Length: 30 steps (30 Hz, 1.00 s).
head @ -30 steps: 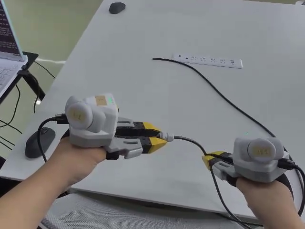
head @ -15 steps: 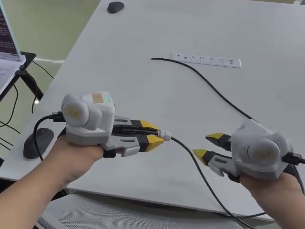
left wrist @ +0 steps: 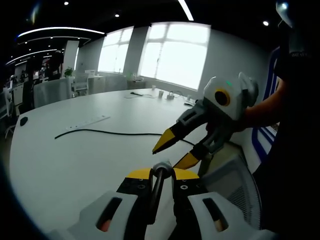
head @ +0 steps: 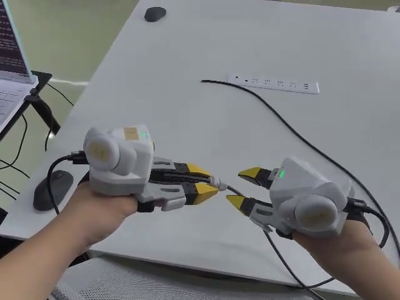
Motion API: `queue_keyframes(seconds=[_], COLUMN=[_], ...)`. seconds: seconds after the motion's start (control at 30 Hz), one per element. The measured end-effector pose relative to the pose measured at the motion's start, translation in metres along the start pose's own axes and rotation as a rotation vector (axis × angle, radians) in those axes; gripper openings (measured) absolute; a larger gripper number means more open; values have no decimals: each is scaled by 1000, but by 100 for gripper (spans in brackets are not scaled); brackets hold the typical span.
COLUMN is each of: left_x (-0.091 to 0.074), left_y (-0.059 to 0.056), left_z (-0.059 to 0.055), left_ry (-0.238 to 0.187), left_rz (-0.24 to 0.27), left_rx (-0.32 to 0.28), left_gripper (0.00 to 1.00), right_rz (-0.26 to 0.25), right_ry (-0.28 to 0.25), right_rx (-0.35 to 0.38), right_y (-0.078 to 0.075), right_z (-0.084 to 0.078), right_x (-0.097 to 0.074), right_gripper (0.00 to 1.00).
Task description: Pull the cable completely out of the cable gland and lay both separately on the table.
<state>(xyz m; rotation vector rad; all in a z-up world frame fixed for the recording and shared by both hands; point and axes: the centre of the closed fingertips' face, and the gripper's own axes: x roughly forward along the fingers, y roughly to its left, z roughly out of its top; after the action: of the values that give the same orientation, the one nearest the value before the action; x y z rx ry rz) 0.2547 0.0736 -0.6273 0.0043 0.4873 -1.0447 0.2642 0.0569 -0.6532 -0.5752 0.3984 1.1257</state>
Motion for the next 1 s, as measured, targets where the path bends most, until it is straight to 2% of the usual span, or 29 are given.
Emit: queue_keyframes(seconds=[0.5,0.6,1.0], left_x=[-2,-3,-3], left_y=[-2,-3,-4], left_z=[-2,-3,-4], left_ry=[3,4,-5], left_rz=[-2,-3,-5], left_rx=[-1,-2,-8], left_gripper=[15,15,15], right_rz=[43,38,16], right_ry=[-5,-1,-8], right_rx=[-27,-27,10], right_y=[11,12,13], right_z=[5,5,4], right_x=[5,6,5], right_gripper=[5,1,0])
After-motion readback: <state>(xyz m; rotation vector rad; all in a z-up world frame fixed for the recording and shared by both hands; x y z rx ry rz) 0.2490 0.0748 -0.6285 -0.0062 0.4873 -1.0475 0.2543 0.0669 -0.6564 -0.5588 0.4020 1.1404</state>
